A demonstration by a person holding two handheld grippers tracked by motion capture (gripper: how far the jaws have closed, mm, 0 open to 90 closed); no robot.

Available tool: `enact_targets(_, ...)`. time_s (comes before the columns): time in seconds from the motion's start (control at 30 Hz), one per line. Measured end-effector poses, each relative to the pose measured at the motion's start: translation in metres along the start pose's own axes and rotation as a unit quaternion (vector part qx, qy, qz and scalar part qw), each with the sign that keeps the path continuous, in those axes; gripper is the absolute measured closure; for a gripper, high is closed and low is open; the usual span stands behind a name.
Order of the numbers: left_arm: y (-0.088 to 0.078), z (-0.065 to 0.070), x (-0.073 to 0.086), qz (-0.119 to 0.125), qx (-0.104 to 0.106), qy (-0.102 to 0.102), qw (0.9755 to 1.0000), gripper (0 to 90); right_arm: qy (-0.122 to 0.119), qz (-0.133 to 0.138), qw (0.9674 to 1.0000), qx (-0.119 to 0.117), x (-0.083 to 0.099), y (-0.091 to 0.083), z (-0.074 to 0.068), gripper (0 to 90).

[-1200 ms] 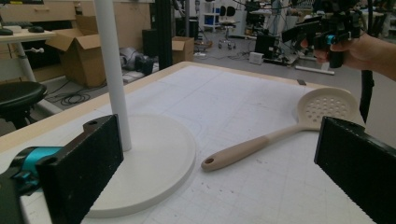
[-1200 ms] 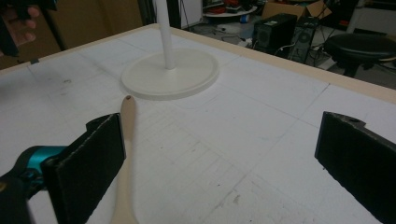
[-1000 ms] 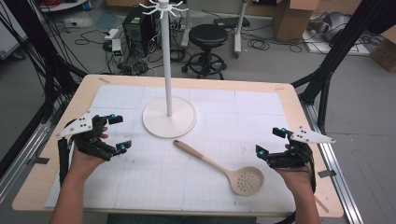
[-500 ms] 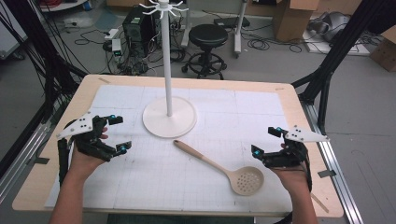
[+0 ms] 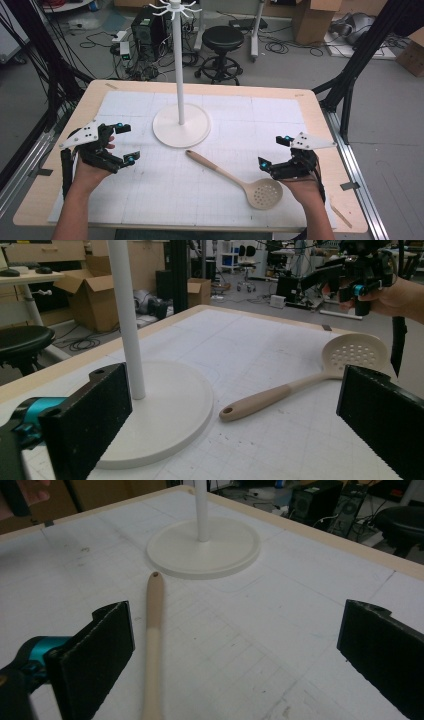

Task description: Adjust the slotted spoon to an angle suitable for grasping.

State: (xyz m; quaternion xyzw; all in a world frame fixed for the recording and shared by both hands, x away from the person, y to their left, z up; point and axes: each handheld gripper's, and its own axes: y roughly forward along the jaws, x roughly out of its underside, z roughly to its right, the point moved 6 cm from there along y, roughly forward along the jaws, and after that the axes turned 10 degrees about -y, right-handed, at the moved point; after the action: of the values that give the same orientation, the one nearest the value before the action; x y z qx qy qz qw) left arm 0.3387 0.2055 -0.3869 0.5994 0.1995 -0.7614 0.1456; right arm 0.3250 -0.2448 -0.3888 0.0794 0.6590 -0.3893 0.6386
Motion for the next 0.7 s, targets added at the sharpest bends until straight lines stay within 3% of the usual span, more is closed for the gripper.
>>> enact_targets(0.37,-0.005,0.0,-0.004,0.004,-0.002,0.005,1.0,1.7,-0.026,-0.035,0.9985,-0.034,-0.022,0.029,-0.013,0.5)
enact_targets(0.5,-0.005,0.001,-0.003,0.0,0.0,0.008,1.0,1.7,-0.036,-0.056,0.9964,-0.052,-0.031,0.045,-0.018,0.5)
enact_targets(0.7,-0.004,0.001,-0.003,0.0,0.001,0.006,1.0,1.7,-0.044,-0.073,0.9944,-0.062,-0.032,0.057,-0.023,1.2)
